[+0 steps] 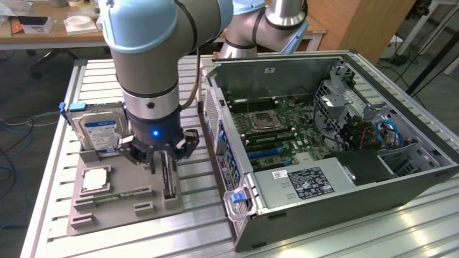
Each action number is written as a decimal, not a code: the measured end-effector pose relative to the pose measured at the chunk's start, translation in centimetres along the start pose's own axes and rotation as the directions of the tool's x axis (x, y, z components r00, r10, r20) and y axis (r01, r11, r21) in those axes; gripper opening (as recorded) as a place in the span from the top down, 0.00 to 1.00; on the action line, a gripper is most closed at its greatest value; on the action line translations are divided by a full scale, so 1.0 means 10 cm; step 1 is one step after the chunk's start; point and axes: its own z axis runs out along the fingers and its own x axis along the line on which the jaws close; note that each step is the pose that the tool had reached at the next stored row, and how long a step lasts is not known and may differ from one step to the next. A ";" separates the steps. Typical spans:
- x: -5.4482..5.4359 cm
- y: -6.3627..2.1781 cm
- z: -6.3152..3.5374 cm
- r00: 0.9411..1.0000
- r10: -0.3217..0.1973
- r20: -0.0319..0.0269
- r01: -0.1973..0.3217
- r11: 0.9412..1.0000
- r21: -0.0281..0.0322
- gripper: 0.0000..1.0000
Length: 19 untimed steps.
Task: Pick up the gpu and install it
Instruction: 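Pick up the gpu and move the gpu toward the slot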
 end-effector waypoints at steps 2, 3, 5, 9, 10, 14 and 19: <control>-0.02 0.001 0.025 1.000 -0.002 0.000 0.002 1.000 0.004 0.53; -0.02 0.001 0.037 1.000 -0.003 0.000 0.003 1.000 0.007 0.53; -0.03 0.001 0.061 1.000 -0.004 0.001 0.004 1.000 0.012 0.53; -0.04 0.000 0.071 1.000 -0.005 0.002 0.005 1.000 0.013 0.53; -0.04 0.000 0.071 1.000 -0.005 0.002 0.005 1.000 0.013 0.53; -0.04 0.000 0.072 1.000 -0.005 0.002 0.005 1.000 0.013 0.53; -0.04 0.001 0.072 1.000 -0.005 0.002 0.005 1.000 0.013 0.53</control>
